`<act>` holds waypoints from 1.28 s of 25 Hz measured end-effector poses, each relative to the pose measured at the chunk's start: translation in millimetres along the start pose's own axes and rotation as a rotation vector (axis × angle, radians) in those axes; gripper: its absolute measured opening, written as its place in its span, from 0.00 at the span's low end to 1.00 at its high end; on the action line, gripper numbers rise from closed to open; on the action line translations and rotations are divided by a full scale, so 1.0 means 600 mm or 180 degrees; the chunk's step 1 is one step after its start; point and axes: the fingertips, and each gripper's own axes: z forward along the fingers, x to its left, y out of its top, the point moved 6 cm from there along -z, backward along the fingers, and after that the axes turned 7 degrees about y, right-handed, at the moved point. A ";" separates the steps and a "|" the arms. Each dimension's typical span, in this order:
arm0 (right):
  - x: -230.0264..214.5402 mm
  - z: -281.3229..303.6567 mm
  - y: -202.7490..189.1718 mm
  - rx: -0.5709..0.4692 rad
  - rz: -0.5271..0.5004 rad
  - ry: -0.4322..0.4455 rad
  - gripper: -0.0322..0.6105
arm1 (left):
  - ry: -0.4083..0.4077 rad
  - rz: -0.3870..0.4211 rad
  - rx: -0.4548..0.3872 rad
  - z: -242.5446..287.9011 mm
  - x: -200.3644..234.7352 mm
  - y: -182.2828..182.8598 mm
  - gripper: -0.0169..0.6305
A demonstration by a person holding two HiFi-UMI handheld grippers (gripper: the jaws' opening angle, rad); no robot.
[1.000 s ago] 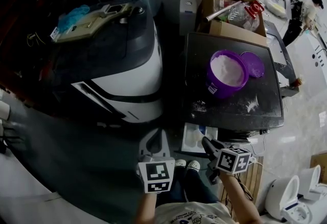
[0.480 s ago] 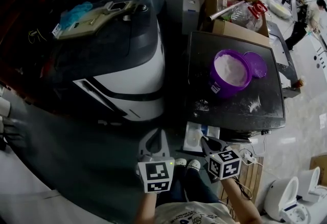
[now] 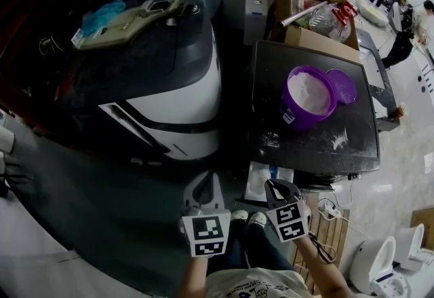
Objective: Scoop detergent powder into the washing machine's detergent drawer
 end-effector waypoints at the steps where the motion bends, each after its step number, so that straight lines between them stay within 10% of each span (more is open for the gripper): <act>1: 0.001 0.002 0.000 0.0019 -0.0104 -0.0019 0.08 | 0.0004 -0.0005 0.0003 0.000 0.001 -0.001 0.03; 21: 0.039 0.036 -0.007 0.0476 -0.2187 -0.0461 0.08 | 0.0061 -0.0064 0.0035 0.001 0.011 -0.007 0.03; 32: 0.043 0.045 -0.024 0.0607 -0.2711 -0.0555 0.08 | 0.0063 -0.0066 0.0035 0.004 0.011 -0.006 0.03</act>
